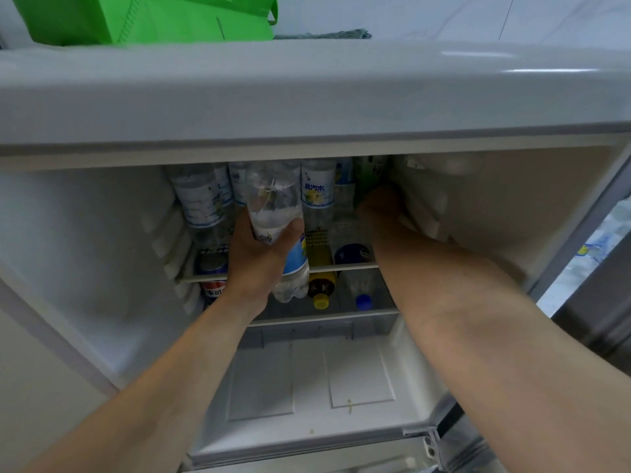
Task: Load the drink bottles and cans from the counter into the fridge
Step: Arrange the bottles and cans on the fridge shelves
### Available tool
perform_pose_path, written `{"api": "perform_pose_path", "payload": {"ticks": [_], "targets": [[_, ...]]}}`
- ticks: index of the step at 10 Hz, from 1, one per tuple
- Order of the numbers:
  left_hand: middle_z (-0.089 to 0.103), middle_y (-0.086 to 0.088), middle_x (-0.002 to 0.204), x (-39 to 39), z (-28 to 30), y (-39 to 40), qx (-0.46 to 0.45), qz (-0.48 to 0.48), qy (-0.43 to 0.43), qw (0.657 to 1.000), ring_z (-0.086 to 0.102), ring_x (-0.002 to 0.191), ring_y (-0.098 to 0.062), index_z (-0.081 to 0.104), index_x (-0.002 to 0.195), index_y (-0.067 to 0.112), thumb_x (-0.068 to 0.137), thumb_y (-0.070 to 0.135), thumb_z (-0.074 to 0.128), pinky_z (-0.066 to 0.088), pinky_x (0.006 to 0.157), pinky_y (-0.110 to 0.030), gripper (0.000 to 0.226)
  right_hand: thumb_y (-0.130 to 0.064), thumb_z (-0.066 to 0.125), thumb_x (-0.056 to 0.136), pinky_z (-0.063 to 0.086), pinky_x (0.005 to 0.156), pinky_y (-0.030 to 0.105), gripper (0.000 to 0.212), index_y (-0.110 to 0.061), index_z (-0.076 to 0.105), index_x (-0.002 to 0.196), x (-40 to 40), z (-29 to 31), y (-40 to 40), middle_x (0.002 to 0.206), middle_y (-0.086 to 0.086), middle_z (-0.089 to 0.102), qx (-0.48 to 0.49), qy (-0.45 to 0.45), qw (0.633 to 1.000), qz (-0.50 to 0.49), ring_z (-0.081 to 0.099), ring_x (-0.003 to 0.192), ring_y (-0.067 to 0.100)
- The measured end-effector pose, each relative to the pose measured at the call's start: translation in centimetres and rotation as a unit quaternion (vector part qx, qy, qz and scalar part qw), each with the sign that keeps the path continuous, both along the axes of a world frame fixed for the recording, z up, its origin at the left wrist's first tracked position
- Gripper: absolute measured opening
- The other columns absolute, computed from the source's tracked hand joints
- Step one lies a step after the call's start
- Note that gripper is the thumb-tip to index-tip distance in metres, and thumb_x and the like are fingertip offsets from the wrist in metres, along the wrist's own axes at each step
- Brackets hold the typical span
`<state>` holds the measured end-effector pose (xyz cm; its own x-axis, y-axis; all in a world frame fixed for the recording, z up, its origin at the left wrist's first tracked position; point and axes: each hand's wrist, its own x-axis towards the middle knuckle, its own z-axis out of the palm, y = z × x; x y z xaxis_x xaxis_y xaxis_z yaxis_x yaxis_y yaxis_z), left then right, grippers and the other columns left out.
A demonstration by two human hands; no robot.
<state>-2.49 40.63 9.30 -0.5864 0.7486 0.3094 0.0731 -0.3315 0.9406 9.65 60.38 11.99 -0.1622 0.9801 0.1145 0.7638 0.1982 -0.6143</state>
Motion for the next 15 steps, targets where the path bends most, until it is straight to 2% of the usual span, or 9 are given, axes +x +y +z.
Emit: {"api": "perform_pose_path", "payload": {"ticks": [1, 2, 3, 4, 6, 8, 9, 10, 15], "targets": [[0.069, 0.018, 0.109, 0.6, 0.4, 0.7, -0.005, -0.016, 0.018, 1.0, 0.066, 0.103, -0.001, 0.057, 0.113, 0.037, 0.065, 0.044, 0.081, 0.056, 0.084, -0.021, 0.054, -0.017, 0.04, 0.106, 0.034, 0.113, 0.036, 0.043, 0.001, 0.039, 0.146, 0.4, -1.6, -0.4, 0.15, 0.02, 0.041, -0.036, 0.037, 0.997, -0.06, 0.041, 0.138, 0.031], [0.068, 0.015, 0.111, 1.3, 0.6, 2.0, -0.006, -0.025, 0.025, 0.999, 0.066, 0.102, 0.001, 0.057, 0.117, 0.031, 0.078, 0.025, 0.08, 0.055, 0.082, -0.018, 0.045, -0.017, 0.048, 0.102, 0.045, 0.1, 0.035, 0.036, -0.001, 0.054, 0.133, 0.5, -2.4, -2.4, 0.136, 0.018, 0.056, 0.027, 0.172, 0.981, -0.08, 0.054, 0.124, 0.031], [0.068, 0.01, 0.113, 1.7, 1.1, 3.7, -0.018, -0.032, 0.036, 0.999, 0.066, 0.101, 0.001, 0.057, 0.117, 0.028, 0.081, 0.023, 0.079, 0.054, 0.085, -0.02, 0.042, -0.012, 0.056, 0.086, 0.046, 0.063, 0.017, 0.017, -0.021, 0.069, 0.079, 0.9, -3.8, -5.9, 0.078, -0.009, 0.067, 0.115, 0.33, 0.937, -0.028, 0.064, 0.078, 0.0], [0.066, 0.017, 0.107, 2.2, 1.8, 5.2, -0.018, -0.038, 0.04, 0.998, 0.064, 0.093, 0.011, 0.055, 0.114, 0.032, 0.081, 0.024, 0.079, 0.052, 0.078, -0.011, 0.041, -0.015, 0.056, 0.08, 0.039, 0.056, 0.002, 0.017, -0.027, 0.068, 0.076, 1.7, -4.4, -9.2, 0.068, -0.02, 0.065, 0.077, 0.365, 0.925, 0.072, 0.058, 0.067, -0.017], [0.066, 0.012, 0.111, 3.1, 2.1, 7.5, -0.01, -0.069, 0.058, 0.996, 0.065, 0.105, -0.003, 0.055, 0.114, 0.032, 0.08, 0.025, 0.08, 0.055, 0.088, -0.025, 0.043, -0.034, 0.08, 0.073, 0.047, 0.063, 0.004, 0.047, -0.042, 0.055, 0.112, 2.4, -4.4, -10.6, 0.094, -0.033, 0.063, 0.04, 0.294, 0.94, 0.166, 0.06, 0.088, -0.016], [0.062, 0.014, 0.113, 2.4, 2.3, 7.6, -0.095, -0.129, 0.11, 0.981, 0.06, 0.104, 0.001, 0.051, 0.129, 0.028, 0.085, 0.038, 0.073, 0.052, 0.064, -0.012, 0.05, -0.038, 0.076, 0.083, 0.053, 0.076, 0.026, 0.046, -0.026, 0.055, 0.122, 2.4, -4.5, -8.6, 0.114, -0.006, 0.068, 0.073, 0.247, 0.964, 0.061, 0.066, 0.102, 0.013], [0.058, 0.01, 0.115, 0.1, 1.8, 6.5, -0.153, -0.08, 0.181, 0.968, 0.056, 0.099, -0.002, 0.054, 0.13, 0.026, 0.088, 0.047, 0.067, 0.045, 0.07, -0.016, 0.049, -0.038, 0.073, 0.086, 0.047, 0.07, 0.022, 0.043, -0.021, 0.055, 0.122, 1.8, -4.1, -6.5, 0.115, -0.002, 0.066, 0.066, 0.248, 0.966, 0.007, 0.065, 0.106, 0.019], [0.06, 0.013, 0.103, -1.6, 0.7, 4.7, -0.138, -0.062, 0.182, 0.972, 0.058, 0.098, -0.006, 0.06, 0.107, 0.03, 0.092, 0.035, 0.065, 0.043, 0.071, -0.015, 0.016, -0.034, 0.073, 0.086, 0.051, 0.094, 0.038, 0.058, -0.015, 0.05, 0.135, 0.9, -3.5, -4.2, 0.134, 0.008, 0.06, 0.052, 0.233, 0.971, -0.009, 0.058, 0.122, 0.025], [0.061, 0.023, 0.094, -2.7, 0.1, -0.3, -0.074, -0.011, 0.218, 0.973, 0.055, 0.082, 0.024, 0.063, 0.104, 0.023, 0.095, 0.022, 0.062, 0.039, 0.07, 0.004, 0.01, -0.036, 0.077, 0.082, 0.047, 0.104, 0.042, 0.077, -0.013, 0.039, 0.145, -2.6, -3.4, -1.2, 0.145, 0.01, 0.051, 0.026, 0.233, 0.969, -0.078, 0.05, 0.132, 0.029]]}}
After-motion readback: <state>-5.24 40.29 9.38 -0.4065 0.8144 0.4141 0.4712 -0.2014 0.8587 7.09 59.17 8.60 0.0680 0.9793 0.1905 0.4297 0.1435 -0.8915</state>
